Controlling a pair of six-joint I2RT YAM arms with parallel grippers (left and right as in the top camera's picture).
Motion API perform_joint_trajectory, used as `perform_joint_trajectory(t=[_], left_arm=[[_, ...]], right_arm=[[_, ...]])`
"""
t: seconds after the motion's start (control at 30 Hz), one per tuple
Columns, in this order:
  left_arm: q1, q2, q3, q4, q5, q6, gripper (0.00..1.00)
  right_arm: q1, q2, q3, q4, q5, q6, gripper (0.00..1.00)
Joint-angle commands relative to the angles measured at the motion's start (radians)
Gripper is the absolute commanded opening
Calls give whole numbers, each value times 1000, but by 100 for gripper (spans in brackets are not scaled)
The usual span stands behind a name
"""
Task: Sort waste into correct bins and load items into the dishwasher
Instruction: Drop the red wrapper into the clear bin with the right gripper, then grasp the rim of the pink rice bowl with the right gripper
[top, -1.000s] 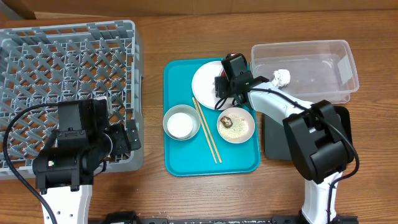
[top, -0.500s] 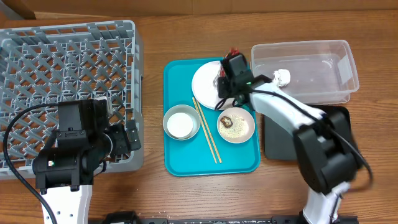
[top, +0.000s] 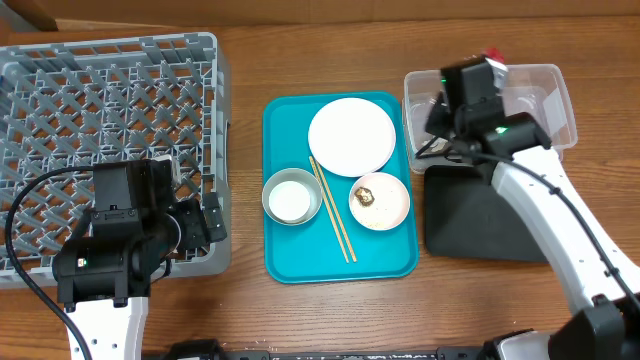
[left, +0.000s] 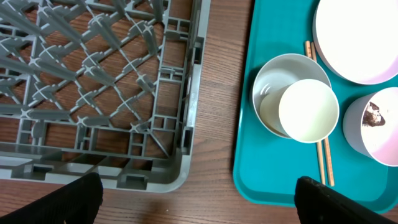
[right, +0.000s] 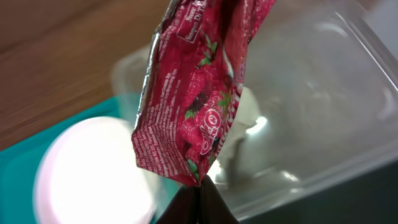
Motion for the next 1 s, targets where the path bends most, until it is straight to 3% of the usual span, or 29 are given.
perform_joint_trajectory(t=[0.0, 0.07, 0.1, 0.13, 0.17, 0.23, 0.43, 0.67, 0.8, 0.9, 0.97], left_arm=[[6, 2, 21, 2, -2, 5, 100], [6, 2, 21, 4, -2, 5, 100], [6, 2, 21, 4, -3, 5, 100], [6, 1, 21, 5, -3, 5, 100], [6, 1, 21, 5, -3, 5, 100], [6, 2, 21, 4, -3, 5, 99], [6, 1, 21, 4, -3, 5, 100], [6, 2, 21, 7, -3, 5, 100], [6, 2, 21, 15, -2, 4, 100], [6, 2, 21, 19, -3, 5, 100], [6, 2, 21, 18, -3, 5, 100]], right_arm=[[-56, 9, -29, 0, -40, 111, 4], [-80, 9, -35, 8, -57, 107, 5], [-85, 9, -35, 14, -62, 98, 15], [-91, 7, -33, 28, -73, 59, 39], [-93, 5, -30, 37, -88, 21, 54], [-94, -1, -11, 34, -134, -77, 61], [-94, -88, 15, -72, -263, -187, 63], [-53, -142, 13, -278, -595, -478, 63], [62, -138, -31, -332, -573, -516, 63], [160, -134, -90, -282, -541, -515, 61], [245, -123, -143, -204, -524, -515, 54]])
